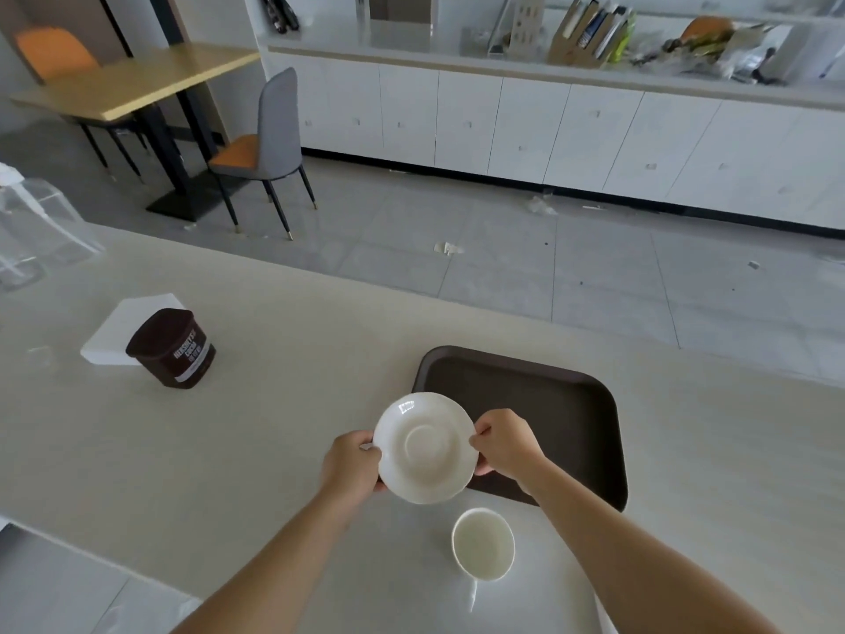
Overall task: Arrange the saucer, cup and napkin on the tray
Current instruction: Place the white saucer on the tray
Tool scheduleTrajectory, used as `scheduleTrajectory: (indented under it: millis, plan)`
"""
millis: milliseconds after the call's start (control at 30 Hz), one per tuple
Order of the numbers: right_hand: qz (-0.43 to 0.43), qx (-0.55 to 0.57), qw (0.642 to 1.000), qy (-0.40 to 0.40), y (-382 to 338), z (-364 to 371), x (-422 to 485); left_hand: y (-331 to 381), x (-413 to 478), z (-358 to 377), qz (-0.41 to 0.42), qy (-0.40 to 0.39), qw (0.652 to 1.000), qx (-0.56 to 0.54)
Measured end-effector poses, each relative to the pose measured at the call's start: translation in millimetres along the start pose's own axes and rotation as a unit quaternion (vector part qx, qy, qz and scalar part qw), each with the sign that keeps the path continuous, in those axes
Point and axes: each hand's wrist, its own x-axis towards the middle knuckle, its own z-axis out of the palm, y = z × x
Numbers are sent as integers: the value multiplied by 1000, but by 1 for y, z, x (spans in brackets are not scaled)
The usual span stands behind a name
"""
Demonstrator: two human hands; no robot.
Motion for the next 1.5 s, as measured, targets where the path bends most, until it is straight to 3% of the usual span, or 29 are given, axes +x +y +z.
scheduleTrajectory:
  millis: [500, 1233, 1500]
  plan:
    - [68, 60, 996, 18, 16, -29, 60, 52, 56, 51, -10, -19, 995, 93]
    - [65, 89, 993, 38, 30, -20, 77, 42, 73, 69, 26, 8, 953, 302]
    - [72, 106, 991, 49, 35, -26, 62, 34, 66, 63, 118, 38, 928, 351]
